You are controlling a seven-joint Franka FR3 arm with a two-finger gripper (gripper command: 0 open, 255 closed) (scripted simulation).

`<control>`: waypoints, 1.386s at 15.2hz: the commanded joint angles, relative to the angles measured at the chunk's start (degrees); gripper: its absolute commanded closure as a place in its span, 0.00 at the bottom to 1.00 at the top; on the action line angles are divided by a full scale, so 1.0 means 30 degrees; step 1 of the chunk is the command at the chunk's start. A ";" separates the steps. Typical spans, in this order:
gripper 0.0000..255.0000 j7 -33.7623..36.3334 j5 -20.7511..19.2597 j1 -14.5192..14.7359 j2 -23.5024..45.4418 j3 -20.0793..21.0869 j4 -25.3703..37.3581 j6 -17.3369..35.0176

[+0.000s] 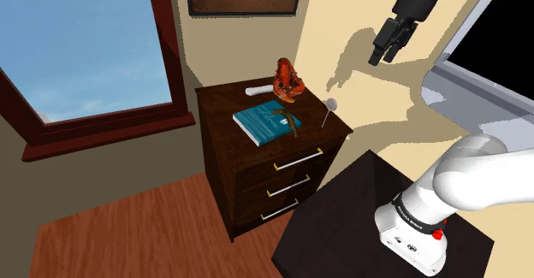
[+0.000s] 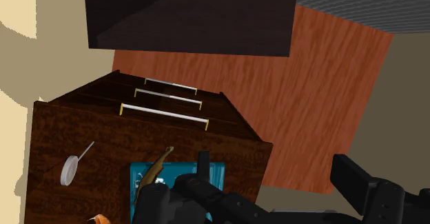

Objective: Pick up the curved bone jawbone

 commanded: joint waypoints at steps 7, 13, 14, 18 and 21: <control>0.00 -0.0301 -0.0261 -0.0291 0.1936 -0.0121 -0.1944 0.3893; 0.00 -0.0566 -0.0432 -0.0558 0.4778 -0.0296 -0.2978 0.7790; 0.00 -0.0608 -0.0451 -0.0597 0.5331 -0.0332 -0.3058 0.8428; 0.00 -0.0778 -0.0490 -0.0740 0.7737 -0.0494 -0.3107 1.0901; 0.00 -0.0916 -0.0470 -0.0838 0.9709 -0.0627 -0.2860 1.2639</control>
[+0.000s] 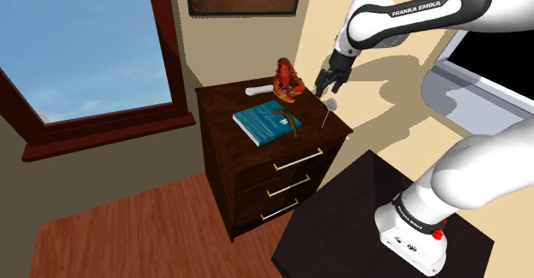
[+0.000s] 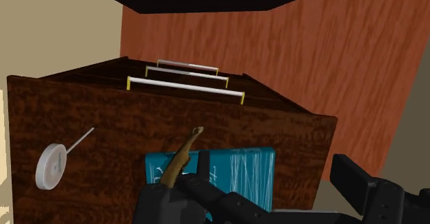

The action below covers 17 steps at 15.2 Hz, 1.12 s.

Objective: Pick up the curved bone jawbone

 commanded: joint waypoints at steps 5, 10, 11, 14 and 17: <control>0.00 -0.0353 0.0160 -0.0190 0.4455 -0.0307 0.1277 0.3243; 0.00 -0.0666 0.0473 -0.0375 0.8094 -0.0495 0.2851 0.5324; 0.00 -0.0731 0.0550 -0.0420 0.8829 -0.0524 0.3238 0.5673; 0.00 -0.0915 0.0789 -0.0589 1.1036 -0.0578 0.4542 0.6584; 0.00 -0.1061 0.1007 -0.0808 1.3242 -0.0587 0.6056 0.7287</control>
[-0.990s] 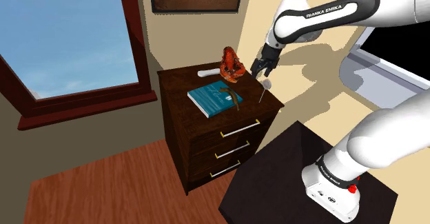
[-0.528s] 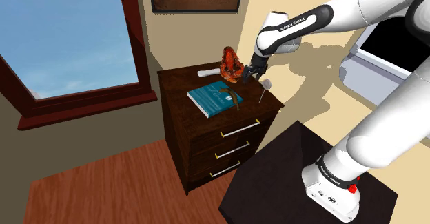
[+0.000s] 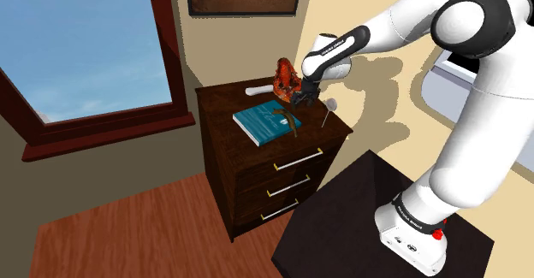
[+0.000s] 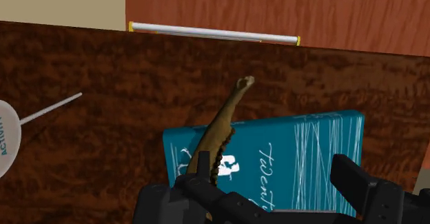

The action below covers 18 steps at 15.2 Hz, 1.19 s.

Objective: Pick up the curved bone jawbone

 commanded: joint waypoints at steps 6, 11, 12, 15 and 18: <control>0.00 -0.0246 0.0396 -0.0622 0.5259 -0.0008 0.4295 0.1011; 0.00 -0.0213 0.0514 -0.0986 0.8477 0.0000 0.7363 0.1194; 0.00 -0.0232 0.0536 -0.1006 0.8697 0.0026 0.7447 0.1330; 0.00 -0.0288 0.0599 -0.1063 0.9363 0.0104 0.7717 0.1728; 0.00 -0.0331 0.0647 -0.1113 0.9954 0.0170 0.7990 0.2048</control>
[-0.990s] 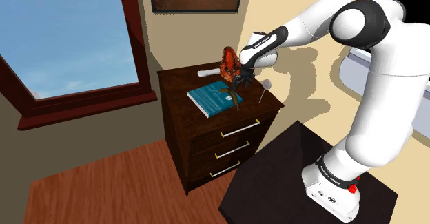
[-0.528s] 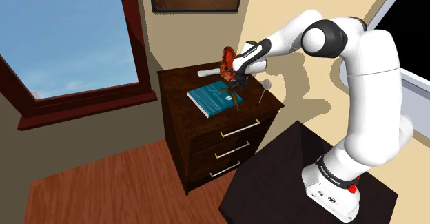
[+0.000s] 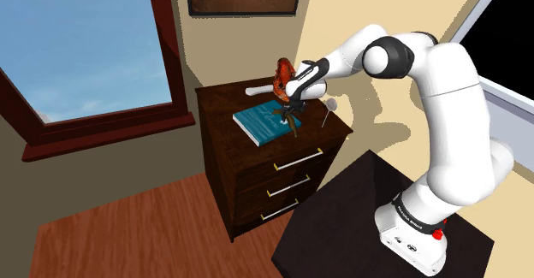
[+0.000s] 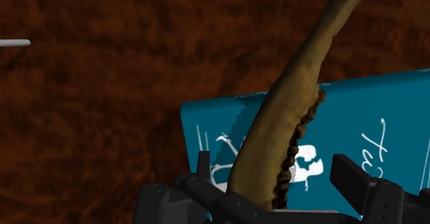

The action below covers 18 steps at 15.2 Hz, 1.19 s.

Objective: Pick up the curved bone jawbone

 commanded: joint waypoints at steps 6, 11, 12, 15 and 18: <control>1.00 -0.0005 0.0014 -0.0007 0.0157 0.0020 0.0078 0.0088; 1.00 -0.0005 0.0014 -0.0008 0.0158 0.0020 0.0079 0.0088; 1.00 0.0001 0.0013 -0.0001 0.0152 0.0019 0.0070 0.0092; 1.00 0.0050 -0.0041 0.0057 -0.0535 -0.0058 -0.0249 -0.0278; 1.00 0.0105 -0.0103 0.0116 -0.1200 -0.0138 -0.0515 -0.0679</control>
